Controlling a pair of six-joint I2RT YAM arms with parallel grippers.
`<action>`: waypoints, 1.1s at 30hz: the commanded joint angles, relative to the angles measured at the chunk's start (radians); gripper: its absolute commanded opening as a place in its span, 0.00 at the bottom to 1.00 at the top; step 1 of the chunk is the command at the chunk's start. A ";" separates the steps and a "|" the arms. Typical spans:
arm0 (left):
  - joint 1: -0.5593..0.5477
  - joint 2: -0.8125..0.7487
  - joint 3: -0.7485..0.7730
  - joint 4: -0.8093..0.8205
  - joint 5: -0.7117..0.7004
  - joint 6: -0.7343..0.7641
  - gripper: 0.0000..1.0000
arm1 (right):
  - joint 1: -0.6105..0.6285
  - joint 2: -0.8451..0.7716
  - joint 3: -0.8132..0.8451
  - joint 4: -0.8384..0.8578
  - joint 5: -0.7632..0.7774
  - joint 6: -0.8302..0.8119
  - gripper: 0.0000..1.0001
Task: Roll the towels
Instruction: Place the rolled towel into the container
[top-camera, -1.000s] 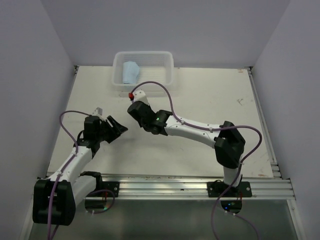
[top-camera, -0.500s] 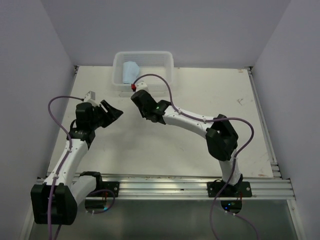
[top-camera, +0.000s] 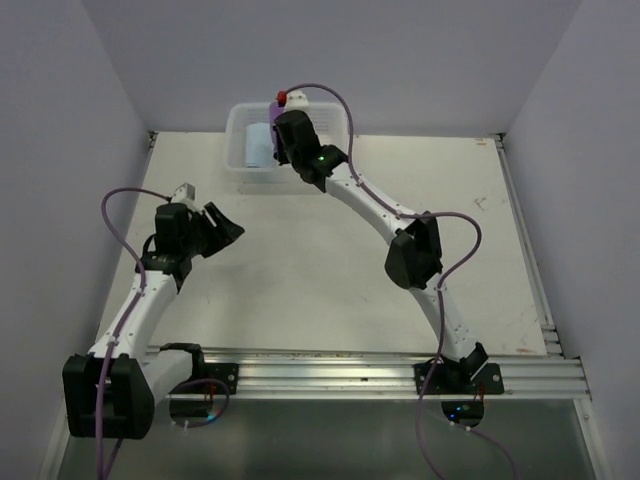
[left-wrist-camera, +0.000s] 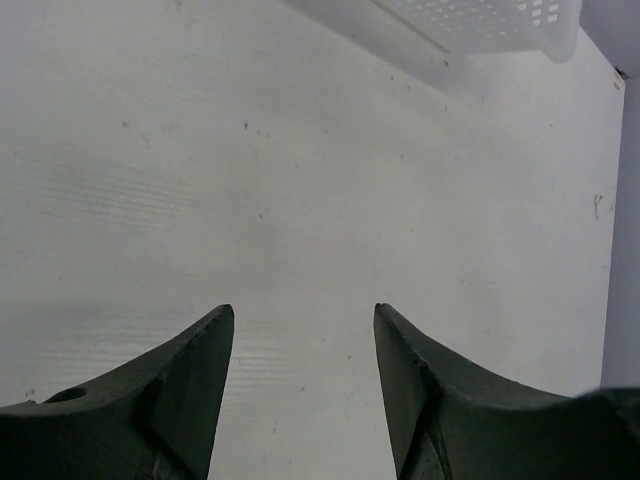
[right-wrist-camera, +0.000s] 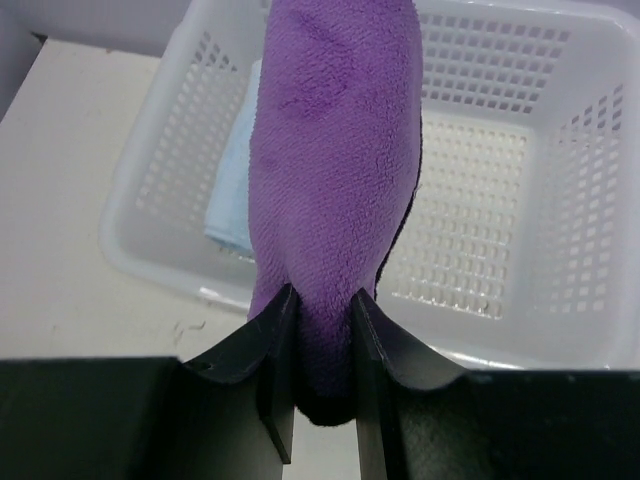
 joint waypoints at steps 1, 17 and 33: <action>-0.007 0.024 0.020 -0.010 0.002 0.032 0.61 | -0.060 0.103 0.145 -0.016 -0.033 0.032 0.00; -0.082 0.095 -0.006 0.010 0.008 0.018 0.60 | -0.210 0.249 0.138 0.022 -0.117 0.073 0.00; -0.122 0.147 0.014 0.005 -0.001 0.014 0.60 | -0.235 0.296 0.112 -0.011 -0.195 0.114 0.00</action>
